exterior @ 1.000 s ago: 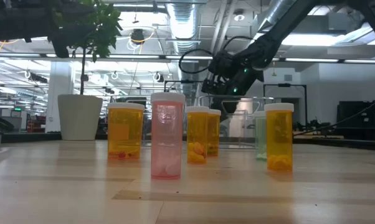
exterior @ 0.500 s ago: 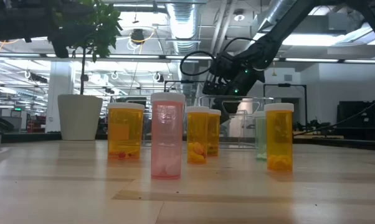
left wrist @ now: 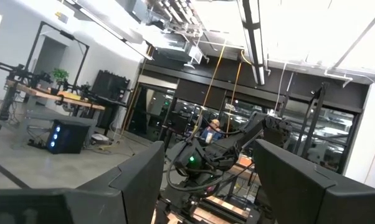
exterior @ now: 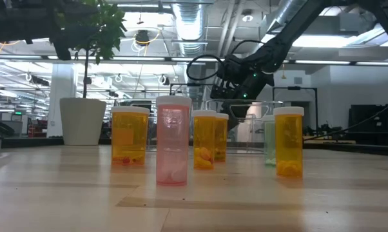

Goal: Pick and place medicine bottles into bin by pill shape (circle, oval)
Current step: Put the blue capsule bottle into the left transparent bin, then put the yellow tablet bottle into the right transparent bin

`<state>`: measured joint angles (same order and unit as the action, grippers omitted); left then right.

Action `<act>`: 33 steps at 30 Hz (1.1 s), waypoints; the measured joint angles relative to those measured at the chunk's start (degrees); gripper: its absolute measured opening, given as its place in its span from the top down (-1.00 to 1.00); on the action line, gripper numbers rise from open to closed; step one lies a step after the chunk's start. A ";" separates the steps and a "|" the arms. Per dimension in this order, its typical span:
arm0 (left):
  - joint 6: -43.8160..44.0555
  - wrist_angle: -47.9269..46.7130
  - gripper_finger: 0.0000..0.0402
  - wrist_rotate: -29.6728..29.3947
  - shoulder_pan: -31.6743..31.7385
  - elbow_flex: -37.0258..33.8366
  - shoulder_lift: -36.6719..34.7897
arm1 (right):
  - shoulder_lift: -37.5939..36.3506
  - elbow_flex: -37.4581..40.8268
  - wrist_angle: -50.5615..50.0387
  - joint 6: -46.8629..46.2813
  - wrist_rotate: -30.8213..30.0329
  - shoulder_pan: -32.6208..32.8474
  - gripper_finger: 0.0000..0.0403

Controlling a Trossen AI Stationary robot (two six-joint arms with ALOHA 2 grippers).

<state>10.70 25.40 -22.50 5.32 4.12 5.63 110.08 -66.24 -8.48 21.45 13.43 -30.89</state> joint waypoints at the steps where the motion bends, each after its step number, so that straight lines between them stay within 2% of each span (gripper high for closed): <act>1: 0.00 -0.02 -0.20 0.00 0.00 0.00 -0.01 | 0.00 0.00 -0.01 0.02 0.00 0.00 0.17; 6: 0.00 0.01 -0.20 0.00 0.00 0.00 0.00 | -0.02 0.00 0.49 0.02 0.00 0.00 -0.03; 11: 0.02 0.01 -0.20 0.00 0.02 0.00 -0.01 | -0.15 -0.24 -0.12 0.02 0.02 0.00 -0.13; 19: 0.04 0.00 -0.20 0.02 0.01 0.00 -0.01 | -0.22 -4.05 -5.07 0.36 0.07 0.00 -0.14; 33: 0.68 0.00 -0.20 0.07 0.00 0.00 0.00 | -0.95 -13.04 -24.29 1.60 0.07 -0.19 -0.14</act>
<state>11.38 25.40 -22.44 5.32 4.12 5.63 109.14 -79.28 -32.77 23.05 13.50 -31.09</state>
